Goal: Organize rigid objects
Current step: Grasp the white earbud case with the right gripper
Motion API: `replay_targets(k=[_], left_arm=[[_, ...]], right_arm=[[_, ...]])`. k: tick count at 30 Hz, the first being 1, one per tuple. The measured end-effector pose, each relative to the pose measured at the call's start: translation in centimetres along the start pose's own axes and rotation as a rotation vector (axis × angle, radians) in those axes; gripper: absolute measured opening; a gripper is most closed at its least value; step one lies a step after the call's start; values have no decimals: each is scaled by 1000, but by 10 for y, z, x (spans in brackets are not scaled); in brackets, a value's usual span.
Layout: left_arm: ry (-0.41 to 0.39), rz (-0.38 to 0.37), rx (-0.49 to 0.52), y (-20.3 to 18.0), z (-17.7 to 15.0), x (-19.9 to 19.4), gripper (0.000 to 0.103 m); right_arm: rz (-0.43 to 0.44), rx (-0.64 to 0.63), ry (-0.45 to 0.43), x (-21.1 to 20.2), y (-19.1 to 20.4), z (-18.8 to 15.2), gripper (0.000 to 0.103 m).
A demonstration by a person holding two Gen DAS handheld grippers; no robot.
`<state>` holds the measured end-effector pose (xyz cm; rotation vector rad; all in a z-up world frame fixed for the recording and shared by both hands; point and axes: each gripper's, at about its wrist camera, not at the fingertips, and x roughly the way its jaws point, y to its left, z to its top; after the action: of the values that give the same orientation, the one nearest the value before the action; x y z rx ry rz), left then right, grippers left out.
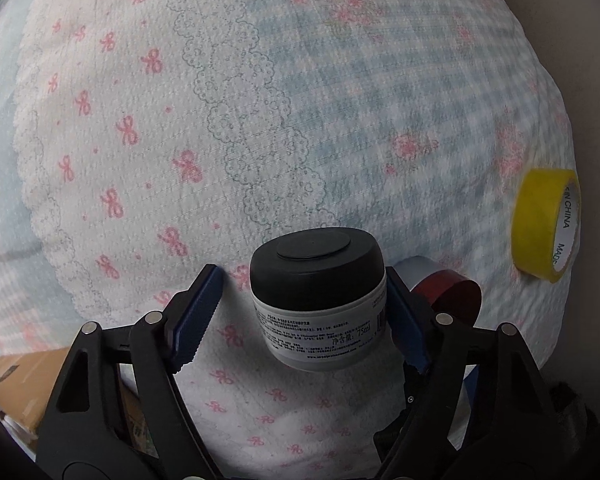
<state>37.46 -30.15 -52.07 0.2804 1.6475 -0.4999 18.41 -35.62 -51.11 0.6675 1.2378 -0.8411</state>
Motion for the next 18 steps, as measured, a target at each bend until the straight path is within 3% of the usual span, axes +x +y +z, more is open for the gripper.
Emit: replay_targets(k=[5, 7, 10, 18], left_arm=[[0, 2, 22, -11, 4, -1, 69], [-4, -10, 29, -14, 5, -2, 57], [-14, -18, 22, -22, 14, -1, 56], [-35, -36, 31, -16, 9, -16, 56]], right_arm=[[-13, 0, 0, 4, -2, -1, 73], [-20, 3, 11, 7, -1, 1, 67], [-31, -21, 9, 9, 6, 11, 56], [-3, -27, 23, 4, 9, 16, 56]])
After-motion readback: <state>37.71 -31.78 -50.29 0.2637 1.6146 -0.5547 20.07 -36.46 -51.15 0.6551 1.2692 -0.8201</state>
